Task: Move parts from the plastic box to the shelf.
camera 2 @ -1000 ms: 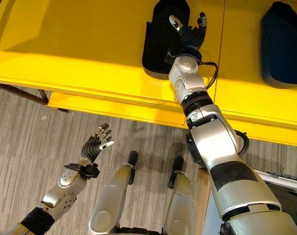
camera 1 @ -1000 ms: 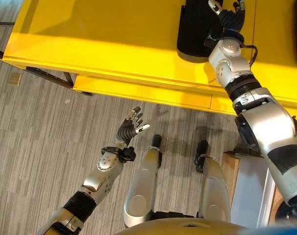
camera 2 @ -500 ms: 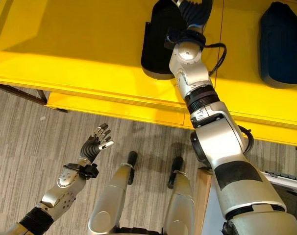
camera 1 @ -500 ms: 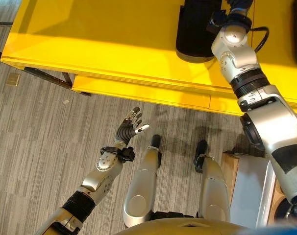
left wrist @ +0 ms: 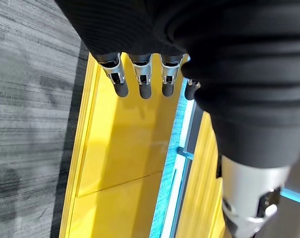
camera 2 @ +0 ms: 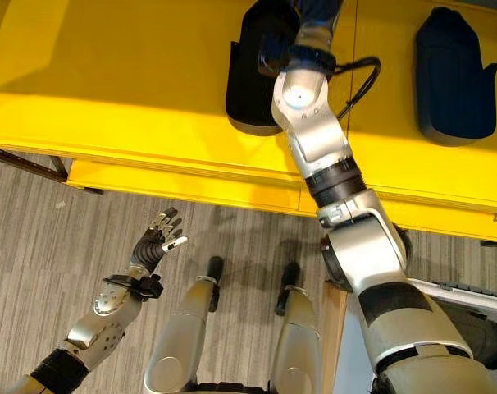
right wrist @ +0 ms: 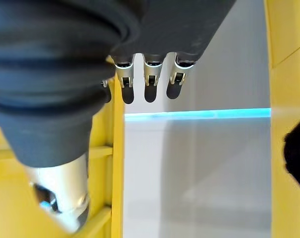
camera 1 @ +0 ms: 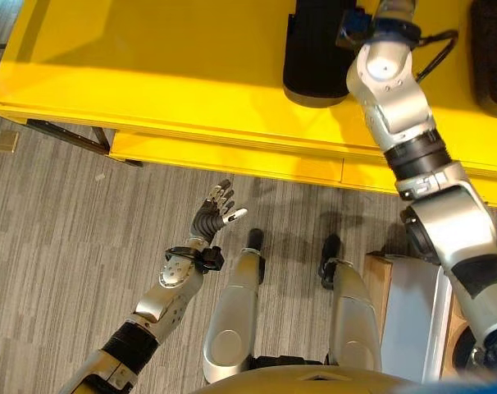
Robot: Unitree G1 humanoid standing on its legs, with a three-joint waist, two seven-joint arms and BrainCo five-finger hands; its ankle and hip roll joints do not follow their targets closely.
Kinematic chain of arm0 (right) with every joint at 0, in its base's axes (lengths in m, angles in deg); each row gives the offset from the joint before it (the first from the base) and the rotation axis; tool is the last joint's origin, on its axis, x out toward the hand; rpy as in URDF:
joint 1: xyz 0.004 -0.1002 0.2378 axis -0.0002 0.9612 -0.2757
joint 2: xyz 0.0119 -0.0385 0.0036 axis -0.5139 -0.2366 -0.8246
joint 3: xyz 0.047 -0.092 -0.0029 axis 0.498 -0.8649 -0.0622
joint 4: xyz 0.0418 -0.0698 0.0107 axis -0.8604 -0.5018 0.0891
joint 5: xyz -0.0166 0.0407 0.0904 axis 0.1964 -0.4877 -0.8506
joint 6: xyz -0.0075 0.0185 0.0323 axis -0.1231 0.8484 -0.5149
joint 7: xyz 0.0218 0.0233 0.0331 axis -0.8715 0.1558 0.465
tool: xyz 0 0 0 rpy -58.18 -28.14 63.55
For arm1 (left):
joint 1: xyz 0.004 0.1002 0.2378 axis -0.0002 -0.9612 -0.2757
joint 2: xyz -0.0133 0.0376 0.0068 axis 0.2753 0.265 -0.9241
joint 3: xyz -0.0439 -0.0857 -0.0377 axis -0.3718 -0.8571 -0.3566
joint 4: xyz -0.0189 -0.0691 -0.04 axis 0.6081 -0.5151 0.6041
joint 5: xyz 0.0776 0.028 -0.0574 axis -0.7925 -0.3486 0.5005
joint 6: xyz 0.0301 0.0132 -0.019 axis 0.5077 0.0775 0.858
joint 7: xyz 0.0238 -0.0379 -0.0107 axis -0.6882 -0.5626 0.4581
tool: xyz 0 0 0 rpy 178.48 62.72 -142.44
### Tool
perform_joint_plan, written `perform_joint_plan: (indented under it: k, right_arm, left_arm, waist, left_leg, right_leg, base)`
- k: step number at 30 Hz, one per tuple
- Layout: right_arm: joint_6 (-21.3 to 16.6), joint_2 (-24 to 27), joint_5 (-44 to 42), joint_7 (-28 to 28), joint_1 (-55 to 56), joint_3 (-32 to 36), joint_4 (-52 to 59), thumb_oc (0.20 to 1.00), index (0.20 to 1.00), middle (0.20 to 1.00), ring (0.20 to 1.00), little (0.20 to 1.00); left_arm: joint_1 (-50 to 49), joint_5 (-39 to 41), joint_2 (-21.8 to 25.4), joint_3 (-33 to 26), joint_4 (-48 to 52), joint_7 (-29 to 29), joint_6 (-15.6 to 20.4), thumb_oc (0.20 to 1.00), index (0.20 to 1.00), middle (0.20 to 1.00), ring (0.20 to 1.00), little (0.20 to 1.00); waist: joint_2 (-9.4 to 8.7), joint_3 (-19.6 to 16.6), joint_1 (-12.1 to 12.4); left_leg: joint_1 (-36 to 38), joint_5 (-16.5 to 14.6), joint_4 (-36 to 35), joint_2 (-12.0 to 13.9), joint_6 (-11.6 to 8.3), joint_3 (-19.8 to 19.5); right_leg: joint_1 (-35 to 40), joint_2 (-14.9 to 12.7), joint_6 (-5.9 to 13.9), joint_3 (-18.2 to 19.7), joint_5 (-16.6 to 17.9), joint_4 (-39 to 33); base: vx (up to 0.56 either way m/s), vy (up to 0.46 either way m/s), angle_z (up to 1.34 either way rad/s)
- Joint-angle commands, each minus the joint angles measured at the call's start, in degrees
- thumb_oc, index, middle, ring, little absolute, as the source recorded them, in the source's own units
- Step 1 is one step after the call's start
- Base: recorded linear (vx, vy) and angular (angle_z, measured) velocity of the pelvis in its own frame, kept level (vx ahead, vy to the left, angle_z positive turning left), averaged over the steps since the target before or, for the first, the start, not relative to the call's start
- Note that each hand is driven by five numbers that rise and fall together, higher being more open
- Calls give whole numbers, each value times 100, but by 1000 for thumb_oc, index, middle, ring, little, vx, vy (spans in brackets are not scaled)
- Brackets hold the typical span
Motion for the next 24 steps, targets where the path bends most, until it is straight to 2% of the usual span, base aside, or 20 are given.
perform_joint_plan:
  k: [1,3,5,6,9,10,11,12,13,16,17,19,24]
  right_arm:
    - [-290,319,377,332,600,88,1113,1000,1000,1000,1000,1000]
    - [-322,424,627,558,1230,61,1720,1000,1000,1000,1000,1000]
    - [-328,539,1238,774,2139,87,2604,1000,1000,1000,1000,1000]
    - [-318,539,1242,777,2154,93,2622,1000,1000,1000,1000,1000]
    - [-294,689,2183,957,3098,92,3439,1000,1000,1000,1000,1000]
    - [-292,688,2184,959,3107,92,3444,1000,1000,1000,1000,1000]
    - [-305,780,2755,1037,3909,105,3997,1000,1000,1000,1000,1000]
    - [-298,781,2758,1042,3931,111,4016,1000,1000,1000,1000,1000]
    - [-275,911,3299,1092,4342,18,4341,1000,1000,1000,1000,1000]
    - [-286,1147,3773,1183,4644,-46,4620,1000,1000,1000,1000,1000]
    - [-273,1283,4139,1097,4779,-54,4727,1000,1000,1000,1000,1000]
    - [-333,1377,4328,1026,4939,-176,4720,1000,1000,1000,1000,1000]
    - [-22,1676,5271,1210,4641,-828,4327,1000,1000,1000,1000,1000]
  left_arm:
    - [-241,-245,35,-193,299,-56,176,1000,1000,1000,1000,1000]
    - [-297,-301,-39,-264,296,-62,159,1000,1000,1000,1000,1000]
    - [-404,-441,-131,-379,322,-78,167,1000,1000,1000,1000,1000]
    - [-408,-443,-130,-376,324,-79,166,1000,1000,1000,1000,1000]
    - [-558,-618,-213,-473,328,-93,183,1000,1000,1000,1000,1000]
    - [-564,-618,-213,-471,329,-93,183,1000,1000,1000,1000,1000]
    - [-644,-799,-266,-513,367,-114,229,1000,1000,1000,1000,1000]
    - [-652,-800,-266,-506,368,-115,230,1000,1000,1000,1000,1000]
    - [-701,-919,-300,-517,397,-151,254,1000,1000,1000,1000,1000]
    - [-772,-1036,-305,-552,421,-169,279,1000,1000,1000,1000,1000]
    - [-800,-1097,-310,-558,420,-176,316,1000,1000,1000,1000,1000]
    - [-830,-1145,-280,-542,437,-225,381,1000,1000,1000,1000,1000]
    - [-703,-1139,-285,-490,397,-264,449,1000,1000,1000,1000,1000]
  waist:
    - [-49,-90,37]
    - [-67,-68,-16]
    - [-98,-59,-86]
    - [-102,-77,-89]
    - [-132,-72,-161]
    - [-127,-67,-155]
    - [-164,-49,-227]
    - [-162,-59,-224]
    - [-188,-45,-262]
    - [-206,-36,-292]
    - [-210,-40,-306]
    - [-220,-38,-321]
    - [-267,-34,-321]
  left_leg:
    - [281,-358,23,337,-50,244]
    - [310,-410,66,366,-41,254]
    - [320,-428,92,384,-24,273]
    - [303,-396,73,376,-21,272]
    - [318,-410,85,388,2,281]
    - [334,-443,103,397,-1,282]
    - [345,-459,118,399,16,294]
    - [345,-460,117,399,16,294]
    - [341,-468,125,401,28,295]
    - [335,-471,131,401,33,287]
    - [334,-474,134,401,31,283]
    - [315,-469,148,402,27,280]
    - [295,-465,117,402,7,289]
  right_leg:
    - [332,-151,256,83,-223,-3]
    - [344,-144,259,101,-257,39]
    - [343,-144,269,117,-262,53]
    - [328,-150,268,115,-233,33]
    - [341,-151,298,130,-238,34]
    - [354,-146,299,131,-267,54]
    - [376,-146,324,151,-256,37]
    - [376,-146,325,150,-256,36]
    - [383,-149,339,142,-249,27]
    - [378,-145,348,154,-245,24]
    - [383,-149,353,156,-243,19]
    - [382,-154,364,157,-225,8]
    - [371,-153,379,183,-185,-38]
  base:
    - [8,1,-8]
    - [17,-1,-8]
    - [19,3,-8]
    - [9,7,-9]
    - [20,5,-8]
    - [21,20,-3]
    - [0,0,0]
    - [0,0,0]
    - [0,0,0]
    - [5,4,-9]
    - [-1,18,-4]
    - [0,0,0]
    - [0,0,0]
